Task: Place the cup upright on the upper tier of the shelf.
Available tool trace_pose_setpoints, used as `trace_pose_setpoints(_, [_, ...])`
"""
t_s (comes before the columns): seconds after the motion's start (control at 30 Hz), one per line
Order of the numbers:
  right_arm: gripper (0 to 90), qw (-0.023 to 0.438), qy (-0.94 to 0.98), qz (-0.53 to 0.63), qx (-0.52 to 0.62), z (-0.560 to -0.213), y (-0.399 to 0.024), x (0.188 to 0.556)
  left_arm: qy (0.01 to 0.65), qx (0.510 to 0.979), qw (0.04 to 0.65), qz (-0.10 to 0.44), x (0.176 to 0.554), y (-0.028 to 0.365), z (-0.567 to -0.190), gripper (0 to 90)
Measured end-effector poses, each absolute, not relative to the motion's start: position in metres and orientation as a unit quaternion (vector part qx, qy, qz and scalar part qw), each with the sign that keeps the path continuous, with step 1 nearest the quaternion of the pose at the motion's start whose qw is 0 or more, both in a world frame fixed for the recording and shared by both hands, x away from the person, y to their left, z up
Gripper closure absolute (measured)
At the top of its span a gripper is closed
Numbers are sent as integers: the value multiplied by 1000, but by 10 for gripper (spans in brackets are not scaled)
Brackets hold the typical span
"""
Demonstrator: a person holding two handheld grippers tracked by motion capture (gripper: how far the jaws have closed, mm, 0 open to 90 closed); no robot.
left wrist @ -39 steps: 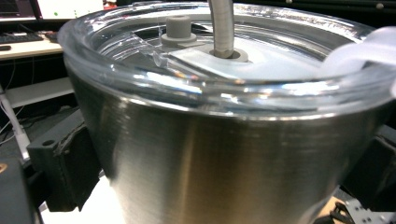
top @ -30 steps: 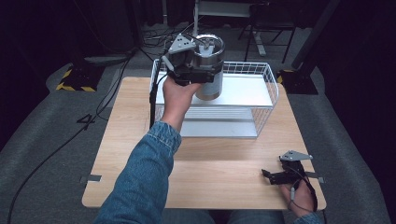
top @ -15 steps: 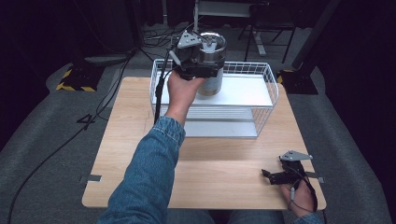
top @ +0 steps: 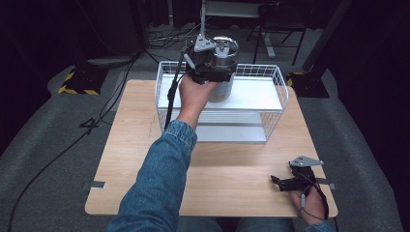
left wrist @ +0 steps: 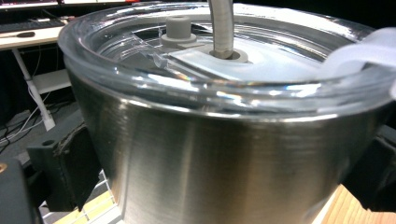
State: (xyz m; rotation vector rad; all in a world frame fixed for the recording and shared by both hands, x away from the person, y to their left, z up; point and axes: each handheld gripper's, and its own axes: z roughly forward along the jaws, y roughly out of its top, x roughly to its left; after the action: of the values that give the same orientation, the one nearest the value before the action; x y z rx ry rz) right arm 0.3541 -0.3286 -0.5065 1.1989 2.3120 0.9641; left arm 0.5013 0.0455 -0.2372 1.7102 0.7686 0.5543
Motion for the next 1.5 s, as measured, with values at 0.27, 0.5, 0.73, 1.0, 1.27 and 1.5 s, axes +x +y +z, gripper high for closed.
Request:
trace_pose_setpoints(0.27, [4, 181, 819, 341, 424, -507, -329, 354, 328, 729, 551, 237, 502, 40, -242, 33])
trace_pose_setpoints(0.5, [4, 181, 819, 341, 425, -506, -329, 354, 332, 729, 550, 236, 505, 39, -247, 33])
trace_pose_setpoints(0.73, [4, 181, 819, 341, 425, -506, -329, 354, 335, 726, 552, 239, 506, 38, -252, 33])
trace_pose_setpoints(1.0, [4, 181, 819, 341, 425, -506, -329, 354, 335, 725, 552, 239, 507, 38, -252, 32])
trace_pose_setpoints(1.27, [4, 181, 819, 341, 425, -507, -329, 354, 338, 725, 552, 237, 508, 38, -252, 30])
trace_pose_setpoints(1.5, [4, 181, 819, 341, 425, -507, -329, 354, 341, 724, 549, 242, 507, 37, -252, 10])
